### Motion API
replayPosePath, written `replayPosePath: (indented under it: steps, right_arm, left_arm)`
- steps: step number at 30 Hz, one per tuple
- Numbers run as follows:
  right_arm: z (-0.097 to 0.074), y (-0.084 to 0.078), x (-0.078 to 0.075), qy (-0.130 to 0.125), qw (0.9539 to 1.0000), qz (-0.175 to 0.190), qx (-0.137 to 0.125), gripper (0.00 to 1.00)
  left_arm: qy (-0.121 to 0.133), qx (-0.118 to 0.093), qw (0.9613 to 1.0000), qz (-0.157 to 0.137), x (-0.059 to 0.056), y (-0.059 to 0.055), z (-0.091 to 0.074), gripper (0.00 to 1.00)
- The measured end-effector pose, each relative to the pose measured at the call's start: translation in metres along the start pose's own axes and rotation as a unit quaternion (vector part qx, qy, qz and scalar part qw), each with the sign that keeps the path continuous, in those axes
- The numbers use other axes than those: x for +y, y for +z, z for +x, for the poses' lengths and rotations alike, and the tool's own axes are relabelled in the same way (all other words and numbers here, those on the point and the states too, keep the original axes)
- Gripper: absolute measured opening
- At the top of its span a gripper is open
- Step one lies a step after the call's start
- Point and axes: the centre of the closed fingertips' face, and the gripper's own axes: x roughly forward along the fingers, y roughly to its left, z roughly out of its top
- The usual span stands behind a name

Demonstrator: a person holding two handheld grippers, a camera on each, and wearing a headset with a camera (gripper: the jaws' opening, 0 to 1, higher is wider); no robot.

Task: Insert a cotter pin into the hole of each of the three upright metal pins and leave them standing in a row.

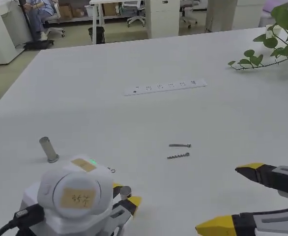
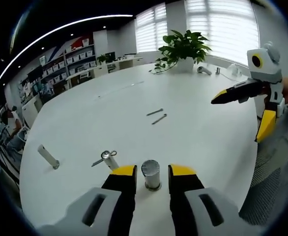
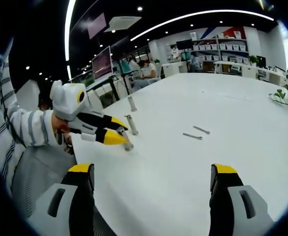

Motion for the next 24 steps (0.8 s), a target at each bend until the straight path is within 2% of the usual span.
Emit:
replayPosePath:
  steps: [3, 4, 5, 9, 10, 12, 13, 16, 20, 22, 24]
  right_arm:
    - [-0.001, 0.000, -0.002, -0.002, 1.0000, 0.000, 0.001, 1.00]
    - [-0.002, -0.001, -0.002, -0.003, 1.0000, 0.001, 0.001, 1.00]
    - [-0.002, -0.001, -0.002, -0.004, 1.0000, 0.001, 0.001, 1.00]
    - [-0.003, -0.002, -0.004, -0.006, 1.0000, -0.002, 0.006, 1.00]
    - [-0.003, -0.002, -0.004, -0.007, 0.9999, -0.002, 0.007, 1.00]
    - [-0.003, -0.002, -0.004, -0.007, 0.9999, -0.002, 0.009, 1.00]
    - [-0.002, -0.002, -0.004, -0.007, 0.9999, -0.002, 0.009, 1.00]
    - [-0.002, -0.002, -0.004, -0.007, 0.9999, -0.003, 0.012, 1.00]
    - [-0.002, -0.003, -0.005, -0.009, 0.9998, -0.006, 0.018, 0.99]
    - [-0.003, -0.004, -0.004, -0.010, 0.9996, -0.009, 0.023, 0.99]
    - [-0.003, -0.004, -0.004, -0.010, 0.9996, -0.011, 0.026, 0.99]
  left_arm:
    - [-0.010, -0.004, 0.9999, -0.002, -0.003, 0.000, -0.004, 0.31]
    - [-0.021, -0.004, 0.9997, -0.012, -0.005, -0.001, -0.005, 0.33]
    - [-0.020, 0.000, 0.9996, -0.021, -0.004, -0.002, -0.006, 0.36]
    - [-0.022, -0.003, 0.9997, -0.012, -0.001, -0.004, -0.009, 0.48]
    - [-0.038, -0.015, 0.9985, -0.036, -0.005, -0.002, -0.010, 0.52]
    - [-0.050, -0.036, 0.9946, -0.083, -0.006, 0.003, -0.013, 0.59]
    - [-0.051, -0.036, 0.9944, -0.086, -0.005, 0.003, -0.014, 0.59]
    - [-0.049, -0.032, 0.9960, -0.068, -0.006, 0.001, -0.019, 0.61]
    - [-0.064, -0.034, 0.9948, -0.071, -0.011, -0.002, -0.023, 0.72]
    - [-0.064, -0.033, 0.9955, -0.061, -0.012, -0.004, -0.025, 0.74]
    - [-0.060, -0.027, 0.9959, -0.062, -0.009, -0.007, -0.026, 0.74]
